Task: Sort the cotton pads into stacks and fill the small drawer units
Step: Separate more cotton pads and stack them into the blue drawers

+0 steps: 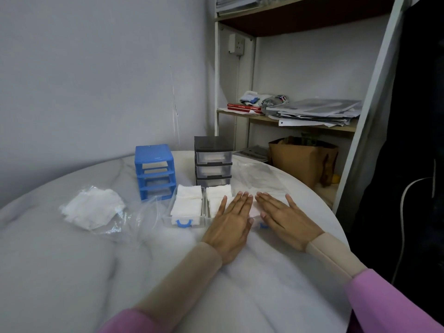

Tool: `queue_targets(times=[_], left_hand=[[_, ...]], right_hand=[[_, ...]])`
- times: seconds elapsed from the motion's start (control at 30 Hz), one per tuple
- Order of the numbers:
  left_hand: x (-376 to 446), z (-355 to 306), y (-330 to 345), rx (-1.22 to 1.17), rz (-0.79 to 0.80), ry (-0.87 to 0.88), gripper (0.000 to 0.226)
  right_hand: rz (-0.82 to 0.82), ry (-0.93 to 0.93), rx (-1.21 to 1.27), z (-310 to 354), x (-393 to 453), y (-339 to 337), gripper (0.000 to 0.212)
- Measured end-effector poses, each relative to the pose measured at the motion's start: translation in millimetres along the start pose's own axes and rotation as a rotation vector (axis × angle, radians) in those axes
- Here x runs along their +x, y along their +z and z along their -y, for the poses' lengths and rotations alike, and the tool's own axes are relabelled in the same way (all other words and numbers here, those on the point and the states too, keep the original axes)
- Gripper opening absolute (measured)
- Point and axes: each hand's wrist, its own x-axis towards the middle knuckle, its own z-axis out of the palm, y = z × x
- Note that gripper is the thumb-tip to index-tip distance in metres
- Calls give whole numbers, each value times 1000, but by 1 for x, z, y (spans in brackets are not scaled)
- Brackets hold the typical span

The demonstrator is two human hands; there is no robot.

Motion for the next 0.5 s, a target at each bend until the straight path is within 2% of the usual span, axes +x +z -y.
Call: queue_targets(times=[0.07,0.27,0.5], left_hand=[[-5,6,-10,-114,-40,-20,50],[-35,42,-41,-203,-156,-78,44],[-70,91,-67,-255,-260,-214,41]], right_hand=[[-44,-42,1,10,2,-4,52],[-114,-190,98,56,13,-9,32],[-131,-295,177,117,34,1,31]])
